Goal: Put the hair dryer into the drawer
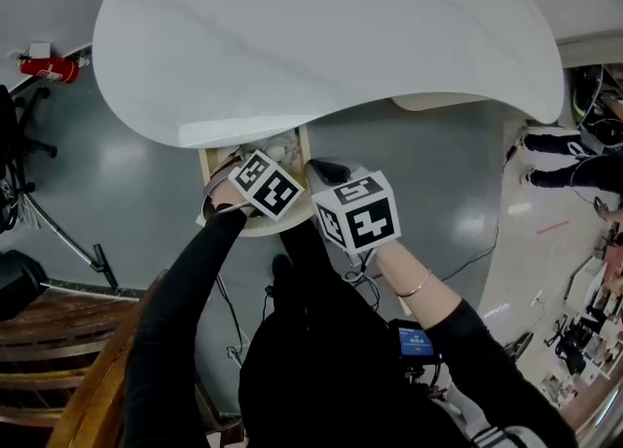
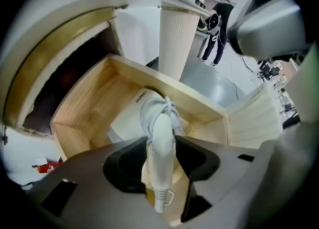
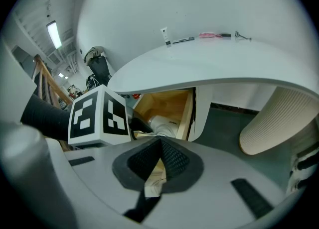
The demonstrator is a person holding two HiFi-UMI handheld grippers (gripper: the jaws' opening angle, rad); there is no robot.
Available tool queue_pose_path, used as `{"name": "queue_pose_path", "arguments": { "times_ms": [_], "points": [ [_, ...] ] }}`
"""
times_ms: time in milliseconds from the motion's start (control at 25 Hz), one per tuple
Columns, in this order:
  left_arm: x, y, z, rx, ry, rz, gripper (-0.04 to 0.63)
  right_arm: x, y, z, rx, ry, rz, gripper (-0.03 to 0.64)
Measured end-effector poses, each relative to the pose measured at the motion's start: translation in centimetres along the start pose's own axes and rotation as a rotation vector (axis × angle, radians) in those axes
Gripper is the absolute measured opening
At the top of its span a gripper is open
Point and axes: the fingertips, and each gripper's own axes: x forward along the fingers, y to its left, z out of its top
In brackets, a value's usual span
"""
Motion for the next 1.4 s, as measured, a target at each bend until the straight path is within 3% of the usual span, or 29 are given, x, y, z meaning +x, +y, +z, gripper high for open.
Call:
{"name": "queue_pose_path", "arguments": {
  "times_ms": [160,440,720,960,1400],
  "points": [
    [-1.9,0.2,1.1,-0.073,-0.077,-0.023,0.186,-0.4,0.4,0.3,-0.007,-0.014,-0.003,0.002],
    [-4.7,0.4,1.8,-0.131,-0.195,-0.008,0.079,-1.2,0.8,0.9,-0.013,-0.048,-0.018,0.002],
    [-6.6,0.5,1.5,-0.201,-0.27,0.011,0.018,-2.0,1.0,1.3,-0.016,-0.072,-0.031,0.002],
    [-8.4,0.6,1.3,-0.273,-0.341,0.01,0.009,-2.8,1.7,1.9,-0.027,-0.113,-0.031,0.002],
    [-15.3,1.2,1.7,-0.43,-0.6,0.063,0.009,-5.4,3.5,3.3,-0.017,-0.26,-0.01,0.001]
  ]
}}
